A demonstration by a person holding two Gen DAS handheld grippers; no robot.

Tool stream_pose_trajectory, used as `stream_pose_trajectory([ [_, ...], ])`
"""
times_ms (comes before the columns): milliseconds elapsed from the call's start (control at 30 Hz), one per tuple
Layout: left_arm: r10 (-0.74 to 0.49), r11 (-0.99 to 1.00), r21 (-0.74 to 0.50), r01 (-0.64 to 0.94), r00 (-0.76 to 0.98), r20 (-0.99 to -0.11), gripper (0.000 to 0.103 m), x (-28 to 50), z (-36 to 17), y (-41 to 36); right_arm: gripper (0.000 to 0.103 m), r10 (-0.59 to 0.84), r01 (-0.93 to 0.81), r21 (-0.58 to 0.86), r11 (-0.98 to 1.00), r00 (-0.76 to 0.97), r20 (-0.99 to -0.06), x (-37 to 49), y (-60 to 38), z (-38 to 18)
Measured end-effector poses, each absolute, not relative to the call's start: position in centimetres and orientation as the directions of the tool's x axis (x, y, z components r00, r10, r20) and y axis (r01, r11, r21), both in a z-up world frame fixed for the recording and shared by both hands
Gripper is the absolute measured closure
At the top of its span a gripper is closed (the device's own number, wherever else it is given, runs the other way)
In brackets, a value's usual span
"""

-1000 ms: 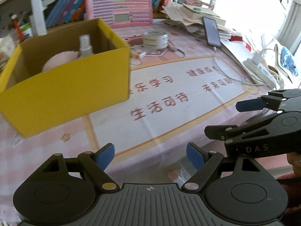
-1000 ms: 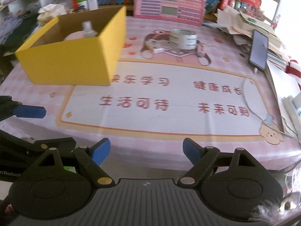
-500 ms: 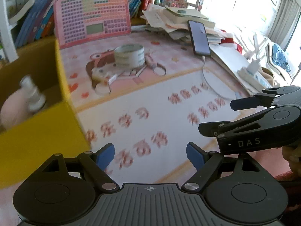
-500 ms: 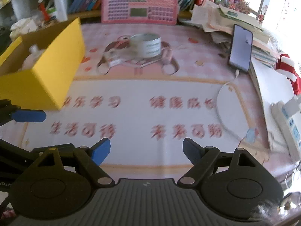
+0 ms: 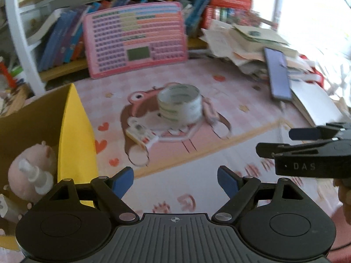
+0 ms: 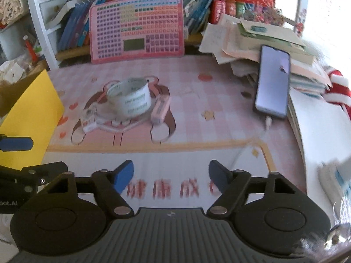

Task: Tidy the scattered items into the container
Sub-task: 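Reach left tool to white card box while right tool grasps pink stapler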

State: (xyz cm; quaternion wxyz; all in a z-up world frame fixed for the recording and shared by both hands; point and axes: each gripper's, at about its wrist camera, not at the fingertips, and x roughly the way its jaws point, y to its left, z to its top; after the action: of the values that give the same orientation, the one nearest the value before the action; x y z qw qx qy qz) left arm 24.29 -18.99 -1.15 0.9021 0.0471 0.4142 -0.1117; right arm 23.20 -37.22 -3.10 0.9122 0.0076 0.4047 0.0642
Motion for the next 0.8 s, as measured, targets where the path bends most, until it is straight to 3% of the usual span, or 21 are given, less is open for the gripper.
stream_pose_trajectory([
  [133, -0.091, 0.989, 0.007, 0.147, 0.646, -0.758, 0.019, 26.3, -1.7, -19.3, 0.042, 0.160, -0.144, 0.085, 0.986, 0.668, -0.726, 26.3, -37.5, -3.8],
  [267, -0.028, 0.998, 0.011, 0.056, 0.642, -0.766, 0.025, 28.3, -2.5, -19.2, 0.045, 0.175, -0.165, 0.085, 0.983, 0.675, -0.717, 29.4, -37.7, -4.7],
  [500, 0.049, 0.999, 0.038, -0.031, 0.631, -0.775, 0.027, 31.4, -3.6, -19.3, 0.048, 0.192, -0.160, 0.113, 0.981, 0.684, -0.704, 33.8, -37.6, -6.0],
  [667, 0.079, 0.996, 0.041, -0.076, 0.614, -0.785, 0.040, 33.4, -4.6, -19.4, 0.049, 0.208, -0.173, 0.121, 0.977, 0.679, -0.704, 35.5, -36.8, -6.8],
  [800, 0.097, 0.993, 0.035, -0.115, 0.602, -0.793, 0.042, 34.6, -5.4, -19.4, 0.049, 0.207, -0.203, 0.092, 0.975, 0.673, -0.710, 36.4, -35.8, -7.5],
])
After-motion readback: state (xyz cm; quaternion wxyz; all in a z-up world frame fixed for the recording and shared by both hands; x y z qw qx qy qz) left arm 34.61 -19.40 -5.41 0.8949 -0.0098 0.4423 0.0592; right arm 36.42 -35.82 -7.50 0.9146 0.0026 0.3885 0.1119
